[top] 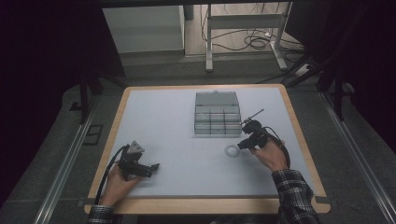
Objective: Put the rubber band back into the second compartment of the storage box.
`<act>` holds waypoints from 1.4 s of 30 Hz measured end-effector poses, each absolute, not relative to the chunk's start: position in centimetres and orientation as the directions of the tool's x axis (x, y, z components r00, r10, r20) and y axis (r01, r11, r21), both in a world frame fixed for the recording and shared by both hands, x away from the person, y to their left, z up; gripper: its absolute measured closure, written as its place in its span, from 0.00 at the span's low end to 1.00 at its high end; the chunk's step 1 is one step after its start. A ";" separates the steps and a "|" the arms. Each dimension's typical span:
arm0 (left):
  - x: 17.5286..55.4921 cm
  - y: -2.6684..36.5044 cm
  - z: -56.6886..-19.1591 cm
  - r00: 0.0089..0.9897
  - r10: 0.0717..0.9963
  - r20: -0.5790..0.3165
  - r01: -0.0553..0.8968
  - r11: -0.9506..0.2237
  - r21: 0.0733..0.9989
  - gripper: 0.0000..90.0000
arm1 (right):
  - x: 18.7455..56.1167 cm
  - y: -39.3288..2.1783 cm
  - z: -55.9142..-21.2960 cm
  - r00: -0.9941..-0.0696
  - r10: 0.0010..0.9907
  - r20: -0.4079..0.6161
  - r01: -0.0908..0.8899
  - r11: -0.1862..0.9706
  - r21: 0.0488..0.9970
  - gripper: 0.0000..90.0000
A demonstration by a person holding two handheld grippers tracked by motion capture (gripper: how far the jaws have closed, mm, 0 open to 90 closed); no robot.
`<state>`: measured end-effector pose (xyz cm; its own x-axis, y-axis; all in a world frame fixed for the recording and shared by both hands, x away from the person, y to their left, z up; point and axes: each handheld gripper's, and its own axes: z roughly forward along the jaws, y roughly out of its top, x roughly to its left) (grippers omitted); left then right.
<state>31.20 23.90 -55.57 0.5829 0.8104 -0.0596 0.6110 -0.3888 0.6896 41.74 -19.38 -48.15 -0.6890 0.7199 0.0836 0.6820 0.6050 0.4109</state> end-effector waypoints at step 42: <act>31.2 23.9 -55.6 0.583 0.810 -0.060 0.611 -0.389 0.689 0.00 | 43.3 -15.6 -46.8 -0.748 0.664 0.010 0.652 0.731 0.199 0.91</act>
<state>31.20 23.90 -55.57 0.5831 0.8102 -0.0598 0.6111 -0.3888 0.6895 43.34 -15.61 -46.81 -0.7477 0.6639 0.0104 0.6522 0.7315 0.1990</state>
